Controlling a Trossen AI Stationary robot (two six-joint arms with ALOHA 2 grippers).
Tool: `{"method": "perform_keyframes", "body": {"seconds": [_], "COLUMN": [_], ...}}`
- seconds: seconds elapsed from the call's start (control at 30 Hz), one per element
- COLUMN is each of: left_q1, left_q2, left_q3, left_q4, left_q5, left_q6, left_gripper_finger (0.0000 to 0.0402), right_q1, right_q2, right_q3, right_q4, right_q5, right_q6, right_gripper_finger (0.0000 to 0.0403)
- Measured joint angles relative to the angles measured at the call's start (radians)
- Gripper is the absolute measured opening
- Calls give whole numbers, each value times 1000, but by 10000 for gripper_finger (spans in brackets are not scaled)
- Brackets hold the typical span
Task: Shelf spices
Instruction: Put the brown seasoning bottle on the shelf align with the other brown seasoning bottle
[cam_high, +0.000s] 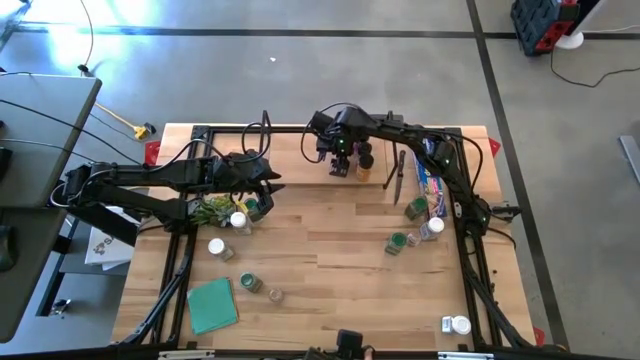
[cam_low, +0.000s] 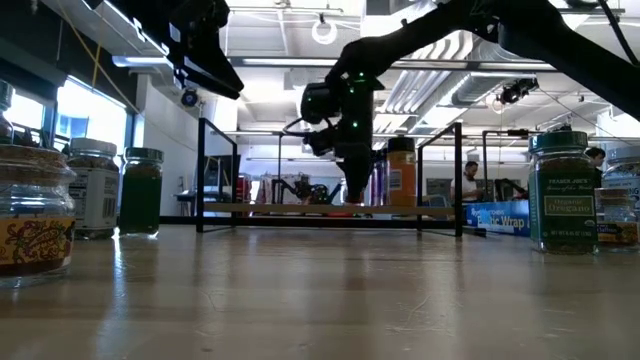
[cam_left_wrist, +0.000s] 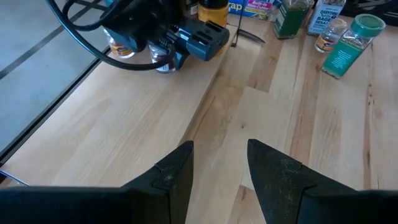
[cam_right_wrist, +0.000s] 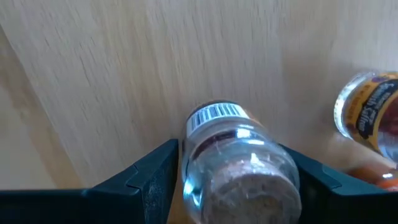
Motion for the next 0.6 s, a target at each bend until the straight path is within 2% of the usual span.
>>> {"method": "perform_keyframes", "body": {"seconds": [0.27, 0.6], "left_q1": [0, 0], "left_q2": [0, 0], "left_q3": [0, 0], "left_q4": [1, 0], "left_q5": [0, 0], "left_q6": [0, 0], "left_gripper_finger": [145, 145], "right_q1": [7, 7], "right_q2": [0, -1], "right_q3": [-1, 11], "right_q4": [12, -1], "right_q5": [58, 61], "right_q6": [-18, -31], "right_gripper_finger": [227, 227]}}
